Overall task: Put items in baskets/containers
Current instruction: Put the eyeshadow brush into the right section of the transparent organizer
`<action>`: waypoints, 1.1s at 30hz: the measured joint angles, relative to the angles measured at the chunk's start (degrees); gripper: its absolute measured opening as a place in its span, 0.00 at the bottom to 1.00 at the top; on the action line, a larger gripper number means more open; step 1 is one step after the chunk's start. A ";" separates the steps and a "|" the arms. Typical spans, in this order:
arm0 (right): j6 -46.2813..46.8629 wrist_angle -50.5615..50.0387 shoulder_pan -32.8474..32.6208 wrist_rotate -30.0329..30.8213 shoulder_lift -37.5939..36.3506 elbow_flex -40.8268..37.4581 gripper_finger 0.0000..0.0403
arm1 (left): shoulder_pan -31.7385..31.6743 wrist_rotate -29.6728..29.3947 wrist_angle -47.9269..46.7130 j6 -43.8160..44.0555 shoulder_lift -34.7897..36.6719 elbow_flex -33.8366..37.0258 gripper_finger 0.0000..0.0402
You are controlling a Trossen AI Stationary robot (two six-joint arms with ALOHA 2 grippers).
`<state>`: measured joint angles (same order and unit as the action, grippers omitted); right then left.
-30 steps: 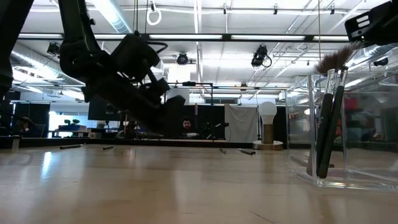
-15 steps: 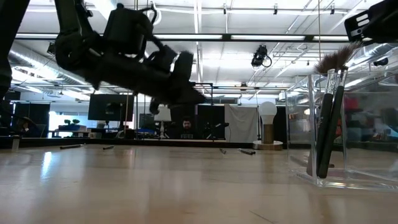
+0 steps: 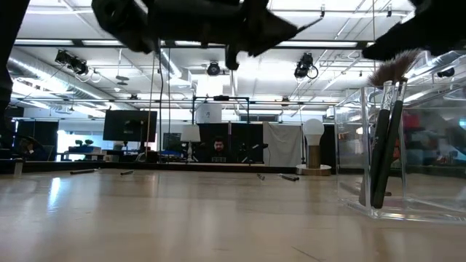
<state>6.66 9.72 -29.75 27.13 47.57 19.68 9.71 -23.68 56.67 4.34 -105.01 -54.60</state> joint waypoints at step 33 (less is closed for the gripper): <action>-2.85 51.60 14.77 -13.11 14.95 -4.60 0.29 | 2.17 -0.24 -4.83 -2.56 -0.57 -4.75 0.05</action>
<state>3.81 61.32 -14.97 14.02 62.52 15.07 11.88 -23.92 51.84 1.78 -105.58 -59.35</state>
